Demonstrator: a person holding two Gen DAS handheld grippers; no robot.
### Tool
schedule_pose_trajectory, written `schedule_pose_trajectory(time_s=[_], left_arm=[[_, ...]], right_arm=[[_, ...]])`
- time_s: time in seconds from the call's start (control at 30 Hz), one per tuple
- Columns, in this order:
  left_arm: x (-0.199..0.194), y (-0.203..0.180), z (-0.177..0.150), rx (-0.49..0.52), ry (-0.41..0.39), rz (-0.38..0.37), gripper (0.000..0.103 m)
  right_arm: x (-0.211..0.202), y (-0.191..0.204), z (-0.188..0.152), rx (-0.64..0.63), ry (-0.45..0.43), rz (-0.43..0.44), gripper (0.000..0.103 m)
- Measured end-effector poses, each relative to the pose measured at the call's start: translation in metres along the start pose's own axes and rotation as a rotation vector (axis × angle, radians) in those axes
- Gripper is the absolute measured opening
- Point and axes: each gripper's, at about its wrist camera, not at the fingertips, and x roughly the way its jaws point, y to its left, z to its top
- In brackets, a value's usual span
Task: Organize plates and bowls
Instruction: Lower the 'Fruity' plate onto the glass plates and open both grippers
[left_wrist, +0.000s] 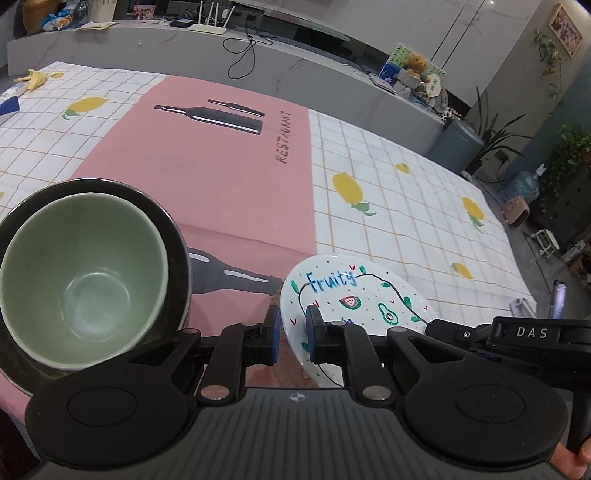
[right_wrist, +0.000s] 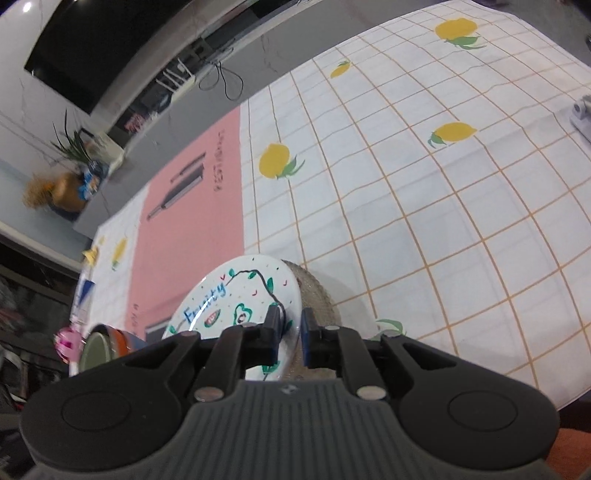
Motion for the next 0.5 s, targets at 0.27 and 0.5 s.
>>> schedule_pose_trajectory(time_s=[0.27, 0.5], left_arm=[[0.009, -0.009, -0.005, 0.066, 0.002, 0.044, 0.015], [0.019, -0.015, -0.012, 0.106, 0.032, 0.099, 0.015]], right_arm=[[0.013, 0.005, 0.000, -0.043, 0.008, -0.072, 0.013], [0.017, 0.012, -0.005, -0.110, 0.013, -0.123, 0.014]])
